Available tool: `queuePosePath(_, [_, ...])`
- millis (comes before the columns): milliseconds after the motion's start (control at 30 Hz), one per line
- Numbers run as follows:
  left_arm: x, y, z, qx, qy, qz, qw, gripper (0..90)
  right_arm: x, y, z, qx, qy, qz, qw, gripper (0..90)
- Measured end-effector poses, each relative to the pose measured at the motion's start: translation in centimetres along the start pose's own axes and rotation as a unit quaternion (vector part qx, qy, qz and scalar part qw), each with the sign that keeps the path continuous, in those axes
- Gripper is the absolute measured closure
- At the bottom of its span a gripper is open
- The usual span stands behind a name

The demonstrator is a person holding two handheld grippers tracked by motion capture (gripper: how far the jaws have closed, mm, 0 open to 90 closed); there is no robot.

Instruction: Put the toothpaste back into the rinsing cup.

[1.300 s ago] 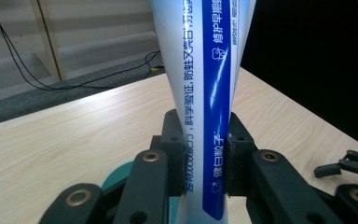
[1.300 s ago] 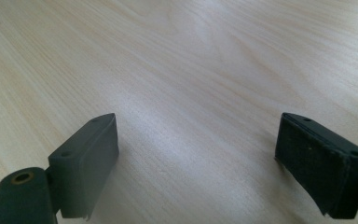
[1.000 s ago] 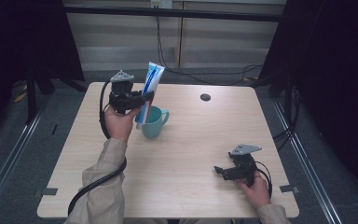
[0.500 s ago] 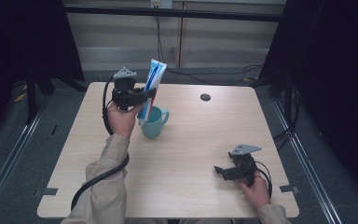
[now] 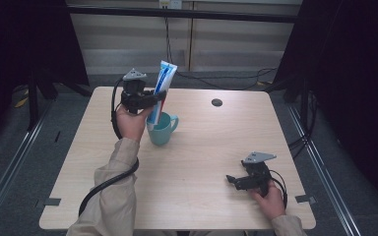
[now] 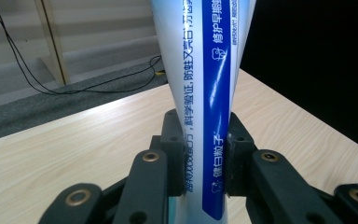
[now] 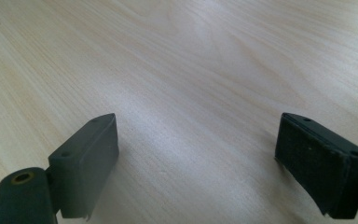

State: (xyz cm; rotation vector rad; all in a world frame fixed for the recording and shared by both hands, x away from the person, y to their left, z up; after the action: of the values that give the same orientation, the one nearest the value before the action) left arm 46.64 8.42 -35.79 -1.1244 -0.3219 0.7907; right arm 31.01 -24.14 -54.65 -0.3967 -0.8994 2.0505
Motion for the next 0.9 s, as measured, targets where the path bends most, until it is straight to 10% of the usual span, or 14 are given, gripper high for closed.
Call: queuePosePath(900, [0.5,-0.2,-1.9,0.001,-0.009,0.002,1.0000,75.2,0.0,0.0,0.0,0.000,0.000,0.000,1.0000,12.7])
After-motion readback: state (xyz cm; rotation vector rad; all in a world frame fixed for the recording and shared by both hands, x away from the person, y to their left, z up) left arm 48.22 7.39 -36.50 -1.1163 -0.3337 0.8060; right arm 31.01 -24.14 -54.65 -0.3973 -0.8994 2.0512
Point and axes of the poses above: each handheld gripper's, and its own axes: z roughly backward along the jaws, y roughly out of its underside, x roughly to its left, the point moved 5 cm from there along -z, roughly forward along the jaws, and after that the axes turned 1 degree about -z, right-handed, at the moved point
